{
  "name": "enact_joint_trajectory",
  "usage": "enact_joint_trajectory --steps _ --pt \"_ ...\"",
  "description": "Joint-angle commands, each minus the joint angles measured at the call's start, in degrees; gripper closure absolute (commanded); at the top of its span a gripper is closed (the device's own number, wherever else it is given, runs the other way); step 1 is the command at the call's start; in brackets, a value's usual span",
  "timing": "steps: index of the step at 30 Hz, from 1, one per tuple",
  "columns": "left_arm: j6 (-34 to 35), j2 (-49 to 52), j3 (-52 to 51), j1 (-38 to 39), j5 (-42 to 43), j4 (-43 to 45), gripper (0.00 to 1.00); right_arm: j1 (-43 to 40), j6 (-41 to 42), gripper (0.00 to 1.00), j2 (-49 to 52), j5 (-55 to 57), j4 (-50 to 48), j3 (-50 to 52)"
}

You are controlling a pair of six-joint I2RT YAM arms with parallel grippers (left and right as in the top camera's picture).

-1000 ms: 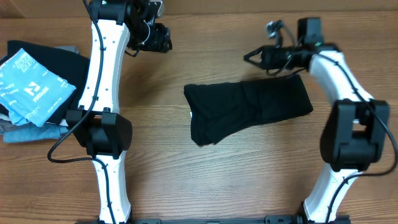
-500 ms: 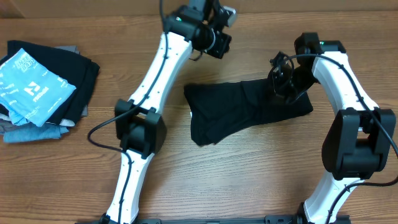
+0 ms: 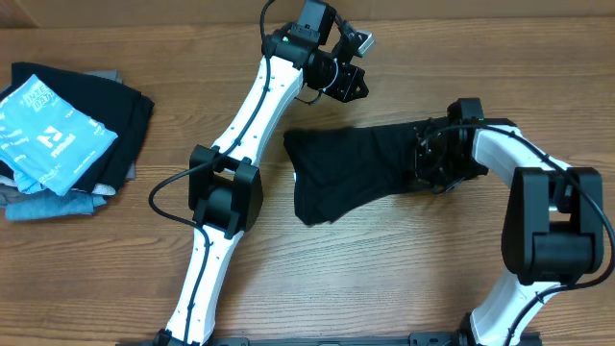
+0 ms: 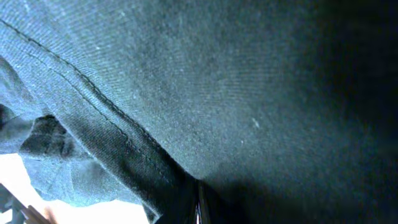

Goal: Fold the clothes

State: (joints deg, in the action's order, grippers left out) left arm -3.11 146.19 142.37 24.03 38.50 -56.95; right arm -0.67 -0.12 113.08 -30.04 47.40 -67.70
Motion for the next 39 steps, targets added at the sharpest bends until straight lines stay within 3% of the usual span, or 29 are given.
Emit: enact_joint_trajectory --steps 1,6,12,23,27,32,38,39 --pt "-0.3 1.0 0.8 0.4 1.9 1.3 0.96 0.7 0.4 0.96 -0.1 -0.7 1.9 0.0" --pt "-0.3 1.0 1.1 0.3 0.2 -0.7 0.96 0.7 0.4 0.96 -7.9 -1.6 4.5 -4.8" --pt "-0.3 1.0 1.1 -0.1 -6.4 -4.0 0.96 1.1 -0.1 0.96 -8.2 -1.5 2.7 -4.6" --pt "1.0 1.0 1.1 -3.4 -8.7 -7.7 0.96 7.7 0.2 0.96 -6.2 8.2 -15.7 5.4" --pt "1.0 1.0 1.1 -4.6 -8.7 -9.8 0.96 8.1 0.2 0.96 -6.2 5.8 -20.6 8.6" --pt "2.2 1.0 1.1 -6.8 -8.7 -10.4 0.96 8.1 0.2 0.96 -7.0 -3.0 -17.9 -1.1" --pt "4.1 1.0 1.1 -10.4 -10.2 -15.0 0.88 4.8 -0.3 0.96 -8.2 -0.5 -5.5 -19.6" --pt "5.0 1.0 1.1 -10.9 -12.0 -15.8 0.86 2.8 -0.3 0.92 -8.2 -0.5 -3.7 -21.3"
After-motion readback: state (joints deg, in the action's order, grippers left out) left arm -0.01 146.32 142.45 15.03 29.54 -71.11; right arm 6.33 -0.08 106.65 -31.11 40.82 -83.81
